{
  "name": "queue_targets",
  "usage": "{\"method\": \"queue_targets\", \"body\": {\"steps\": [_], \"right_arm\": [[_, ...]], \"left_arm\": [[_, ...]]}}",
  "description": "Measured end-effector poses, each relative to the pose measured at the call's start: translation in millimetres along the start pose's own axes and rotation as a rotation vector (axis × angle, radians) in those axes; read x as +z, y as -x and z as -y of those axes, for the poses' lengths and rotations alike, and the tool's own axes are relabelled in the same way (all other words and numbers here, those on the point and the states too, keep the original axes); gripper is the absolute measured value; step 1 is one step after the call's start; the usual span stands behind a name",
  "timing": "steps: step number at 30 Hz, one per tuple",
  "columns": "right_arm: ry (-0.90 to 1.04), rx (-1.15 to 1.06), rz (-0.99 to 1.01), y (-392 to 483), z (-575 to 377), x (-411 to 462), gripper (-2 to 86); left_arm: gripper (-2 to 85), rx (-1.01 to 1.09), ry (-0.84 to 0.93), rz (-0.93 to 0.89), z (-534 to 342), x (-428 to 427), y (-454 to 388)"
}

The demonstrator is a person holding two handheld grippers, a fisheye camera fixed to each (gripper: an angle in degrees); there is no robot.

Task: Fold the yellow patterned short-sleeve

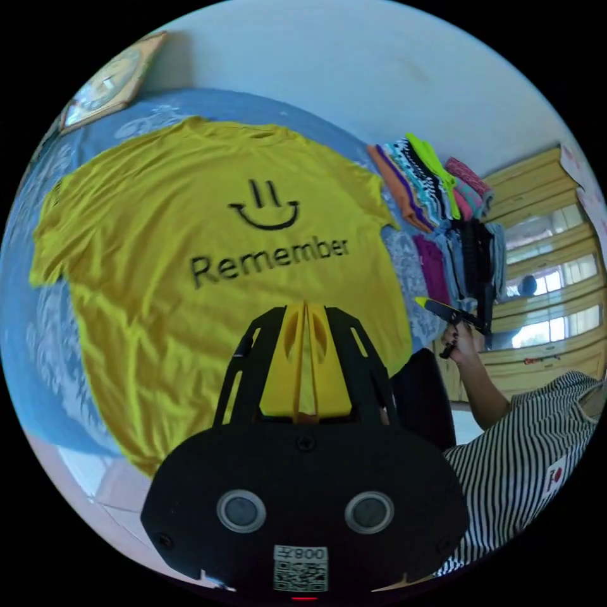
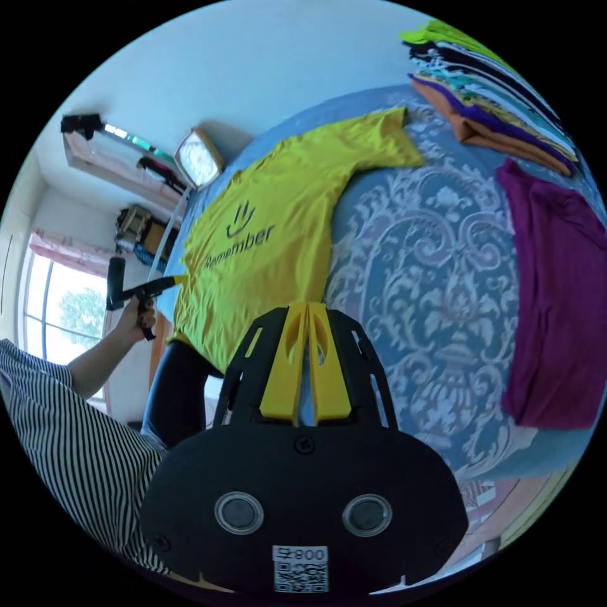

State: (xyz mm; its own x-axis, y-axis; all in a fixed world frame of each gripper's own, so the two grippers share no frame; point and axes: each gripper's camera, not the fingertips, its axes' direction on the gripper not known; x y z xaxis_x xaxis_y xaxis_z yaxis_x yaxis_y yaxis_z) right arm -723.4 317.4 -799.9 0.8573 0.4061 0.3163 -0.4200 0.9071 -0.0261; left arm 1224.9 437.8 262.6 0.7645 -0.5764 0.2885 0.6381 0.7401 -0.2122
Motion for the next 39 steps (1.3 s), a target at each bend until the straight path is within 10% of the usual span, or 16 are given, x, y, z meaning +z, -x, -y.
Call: {"method": "queue_targets", "body": {"steps": [22, 39], "right_arm": [[-0.234, 0.0, -0.241, -120, 50, 98, 7.4], [-0.222, 0.032, -0.169, -152, 50, 205, 5.2]], "left_arm": [[8.4, 0.577, 0.146, 0.111, 532, 87, -408], [5.2, 0.575, 0.212, 0.446, 720, 102, -526]]}}
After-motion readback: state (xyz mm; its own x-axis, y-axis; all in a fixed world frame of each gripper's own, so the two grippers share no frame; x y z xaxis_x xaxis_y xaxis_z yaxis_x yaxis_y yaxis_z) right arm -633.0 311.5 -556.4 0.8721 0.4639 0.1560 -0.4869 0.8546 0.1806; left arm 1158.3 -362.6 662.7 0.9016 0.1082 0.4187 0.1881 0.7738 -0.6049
